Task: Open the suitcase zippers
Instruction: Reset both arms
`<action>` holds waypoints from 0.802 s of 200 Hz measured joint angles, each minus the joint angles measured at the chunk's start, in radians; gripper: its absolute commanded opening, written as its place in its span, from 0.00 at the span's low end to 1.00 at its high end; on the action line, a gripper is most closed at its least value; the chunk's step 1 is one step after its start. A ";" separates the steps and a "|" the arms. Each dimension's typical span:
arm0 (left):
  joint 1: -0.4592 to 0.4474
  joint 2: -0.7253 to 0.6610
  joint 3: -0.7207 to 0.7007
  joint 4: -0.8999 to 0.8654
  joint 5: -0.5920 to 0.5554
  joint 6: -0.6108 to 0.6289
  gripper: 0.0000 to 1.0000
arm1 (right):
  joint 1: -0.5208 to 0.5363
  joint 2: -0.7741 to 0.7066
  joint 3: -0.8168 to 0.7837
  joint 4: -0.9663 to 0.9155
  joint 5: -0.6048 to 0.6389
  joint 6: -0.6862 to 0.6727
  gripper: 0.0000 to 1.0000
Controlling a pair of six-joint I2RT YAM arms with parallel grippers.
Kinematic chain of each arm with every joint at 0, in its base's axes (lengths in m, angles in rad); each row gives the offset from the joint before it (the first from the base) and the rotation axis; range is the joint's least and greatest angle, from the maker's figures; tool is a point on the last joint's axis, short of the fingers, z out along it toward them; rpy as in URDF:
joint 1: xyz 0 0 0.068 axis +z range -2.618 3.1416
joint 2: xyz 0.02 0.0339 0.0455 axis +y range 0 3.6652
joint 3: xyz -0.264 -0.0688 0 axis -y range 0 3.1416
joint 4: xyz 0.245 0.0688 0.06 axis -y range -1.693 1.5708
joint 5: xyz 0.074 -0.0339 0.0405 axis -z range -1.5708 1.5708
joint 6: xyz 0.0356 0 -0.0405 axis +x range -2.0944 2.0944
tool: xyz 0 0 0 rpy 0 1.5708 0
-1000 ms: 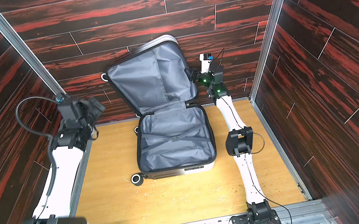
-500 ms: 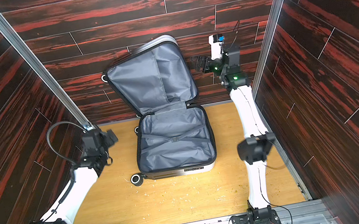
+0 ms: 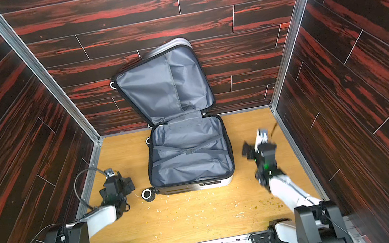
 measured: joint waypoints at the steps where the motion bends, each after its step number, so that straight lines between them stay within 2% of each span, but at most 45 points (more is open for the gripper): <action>1: 0.001 0.002 -0.004 0.009 0.001 0.000 1.00 | -0.005 0.002 -0.019 0.019 -0.002 0.000 0.98; 16: 0.014 0.075 -0.067 0.245 0.015 -0.002 1.00 | -0.053 0.057 -0.178 0.223 -0.034 -0.008 0.98; 27: 0.021 0.170 -0.095 0.402 0.046 0.002 1.00 | -0.071 0.113 -0.225 0.298 -0.083 -0.028 0.99; 46: 0.027 0.195 -0.054 0.310 0.122 0.022 1.00 | -0.099 0.226 -0.212 0.479 -0.161 -0.053 0.99; 61: 0.027 0.198 -0.007 0.347 0.141 0.023 1.00 | -0.109 0.362 -0.200 0.686 -0.164 -0.055 0.98; 103: 0.027 0.177 0.039 0.330 0.150 0.024 1.00 | -0.101 0.377 -0.065 0.641 -0.101 -0.051 0.98; 160: 0.027 0.173 0.039 0.286 0.158 0.026 1.00 | -0.100 0.376 -0.060 0.632 -0.078 -0.051 0.99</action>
